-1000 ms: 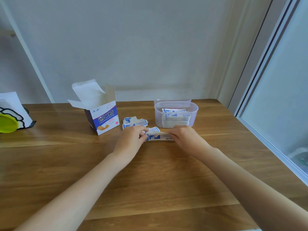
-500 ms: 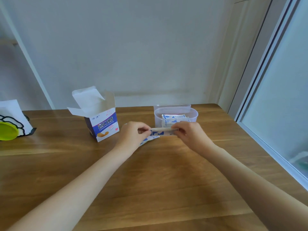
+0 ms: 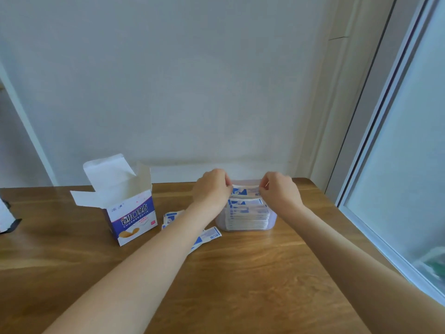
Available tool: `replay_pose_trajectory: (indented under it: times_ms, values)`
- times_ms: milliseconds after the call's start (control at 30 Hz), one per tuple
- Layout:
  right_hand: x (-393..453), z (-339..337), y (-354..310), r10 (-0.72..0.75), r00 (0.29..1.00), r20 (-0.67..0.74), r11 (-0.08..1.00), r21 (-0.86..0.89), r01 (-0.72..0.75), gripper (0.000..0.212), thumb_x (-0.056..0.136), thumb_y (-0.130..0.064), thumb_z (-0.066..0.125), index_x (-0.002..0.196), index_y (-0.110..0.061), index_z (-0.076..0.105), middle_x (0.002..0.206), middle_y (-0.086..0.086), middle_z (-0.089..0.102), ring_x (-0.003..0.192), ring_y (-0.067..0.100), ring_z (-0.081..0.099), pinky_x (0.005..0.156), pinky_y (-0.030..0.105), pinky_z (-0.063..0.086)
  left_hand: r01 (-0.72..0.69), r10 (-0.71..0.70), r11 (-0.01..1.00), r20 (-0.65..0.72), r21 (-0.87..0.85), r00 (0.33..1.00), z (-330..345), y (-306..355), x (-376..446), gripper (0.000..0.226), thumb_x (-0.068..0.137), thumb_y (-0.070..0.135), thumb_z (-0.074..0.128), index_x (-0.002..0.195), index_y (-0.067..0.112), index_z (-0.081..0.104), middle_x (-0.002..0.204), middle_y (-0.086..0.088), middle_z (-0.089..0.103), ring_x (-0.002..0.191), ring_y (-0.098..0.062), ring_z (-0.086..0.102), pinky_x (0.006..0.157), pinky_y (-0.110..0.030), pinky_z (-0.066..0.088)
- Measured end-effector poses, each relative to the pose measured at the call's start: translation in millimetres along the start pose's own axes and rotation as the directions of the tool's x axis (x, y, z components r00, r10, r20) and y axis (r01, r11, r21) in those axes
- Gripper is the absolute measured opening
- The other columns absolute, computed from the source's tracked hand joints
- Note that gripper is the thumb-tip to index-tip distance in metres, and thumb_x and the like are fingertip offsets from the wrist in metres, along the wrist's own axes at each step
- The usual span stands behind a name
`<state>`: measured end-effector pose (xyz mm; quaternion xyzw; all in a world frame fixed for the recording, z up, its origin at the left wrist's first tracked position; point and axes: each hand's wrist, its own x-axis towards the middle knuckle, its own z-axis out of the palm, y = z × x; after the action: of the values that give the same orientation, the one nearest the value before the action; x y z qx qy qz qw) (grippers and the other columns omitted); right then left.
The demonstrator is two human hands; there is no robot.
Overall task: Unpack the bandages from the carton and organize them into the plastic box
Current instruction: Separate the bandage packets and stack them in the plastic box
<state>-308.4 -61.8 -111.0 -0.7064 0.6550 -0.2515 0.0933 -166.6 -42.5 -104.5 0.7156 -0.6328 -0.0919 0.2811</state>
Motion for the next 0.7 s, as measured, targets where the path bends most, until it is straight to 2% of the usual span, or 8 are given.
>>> replay_pose_trajectory:
  times_ms: [100, 200, 300, 367, 500, 600, 700]
  values:
    - [2.1, 4.6, 1.4, -0.03, 0.998, 0.047, 0.992, -0.118, 0.036, 0.021, 0.085, -0.003, 0.043, 0.097, -0.009, 0.059, 0.095, 0.011, 0.064, 0.089, 0.03, 0.058, 0.063, 0.032, 0.045, -0.065, 0.05, 0.99, 0.124, 0.125, 0.991, 3.6, -1.0, 3.5, 0.019, 0.093, 0.013, 0.045, 0.101, 0.016, 0.062, 0.105, -0.002, 0.065, 0.086, -0.02, 0.061, 0.064, -0.029, 0.047]
    - [0.0, 6.4, 1.7, -0.085, 0.995, 0.052, 0.974, -0.204, 0.094, 0.018, 0.088, -0.003, 0.043, 0.098, -0.007, 0.057, 0.093, 0.012, 0.061, 0.091, 0.027, 0.052, 0.061, 0.03, 0.04, -0.141, 0.095, 0.967, 0.215, 0.211, 0.972, 5.2, -0.4, 1.9, 0.025, 0.093, 0.01, 0.042, 0.108, 0.014, 0.061, 0.109, -0.005, 0.064, 0.091, -0.023, 0.062, 0.065, -0.03, 0.046]
    - [-0.6, 6.3, -0.7, -0.115, 0.99, 0.08, 0.957, -0.26, 0.132, 0.016, 0.089, -0.001, 0.043, 0.097, -0.006, 0.056, 0.091, 0.012, 0.061, 0.094, 0.027, 0.053, 0.065, 0.031, 0.042, -0.213, 0.144, 0.913, 0.214, 0.348, 0.966, 3.5, 2.6, -1.5, 0.025, 0.092, 0.009, 0.043, 0.11, 0.011, 0.059, 0.109, -0.008, 0.062, 0.095, -0.026, 0.059, 0.064, -0.03, 0.041]
    - [-0.4, 5.8, -2.2, -0.118, 0.989, 0.089, 0.952, -0.274, 0.138, 0.016, 0.09, -0.001, 0.043, 0.098, -0.005, 0.056, 0.085, 0.01, 0.056, 0.089, 0.026, 0.051, 0.065, 0.031, 0.041, -0.241, 0.164, 0.88, 0.214, 0.41, 0.963, 2.0, 4.5, -3.1, 0.023, 0.092, 0.009, 0.045, 0.111, 0.01, 0.058, 0.109, -0.009, 0.06, 0.096, -0.027, 0.058, 0.065, -0.03, 0.039]
    - [-1.0, 3.4, -4.3, -0.125, 0.987, 0.104, 0.937, -0.315, 0.152, 0.018, 0.088, 0.002, 0.042, 0.098, -0.004, 0.056, 0.08, 0.008, 0.051, 0.08, 0.023, 0.044, 0.064, 0.03, 0.038, -0.27, 0.172, 0.845, 0.244, 0.462, 0.954, 0.5, 8.1, -5.8, 0.022, 0.093, 0.012, 0.047, 0.112, 0.01, 0.056, 0.109, -0.008, 0.06, 0.092, -0.025, 0.055, 0.067, -0.029, 0.037]
    - [-0.5, 2.8, -6.1, -0.127, 0.983, 0.13, 0.922, -0.349, 0.165, 0.019, 0.086, 0.005, 0.041, 0.092, -0.006, 0.055, 0.066, 0.003, 0.04, 0.077, 0.024, 0.044, 0.063, 0.03, 0.038, -0.28, 0.176, 0.824, 0.248, 0.493, 0.953, -0.7, 11.7, -6.9, 0.024, 0.092, 0.011, 0.047, 0.114, 0.009, 0.055, 0.112, -0.009, 0.058, 0.101, -0.027, 0.055, 0.069, -0.03, 0.036]
    - [0.0, 2.4, -7.1, -0.133, 0.982, 0.135, 0.917, -0.359, 0.174, 0.02, 0.086, 0.005, 0.041, 0.095, -0.004, 0.057, 0.076, 0.007, 0.048, 0.076, 0.024, 0.045, 0.063, 0.029, 0.039, -0.285, 0.181, 0.81, 0.244, 0.512, 0.953, -1.7, 12.5, -7.0, 0.024, 0.092, 0.01, 0.047, 0.115, 0.009, 0.055, 0.112, -0.009, 0.059, 0.103, -0.027, 0.055, 0.07, -0.03, 0.037]
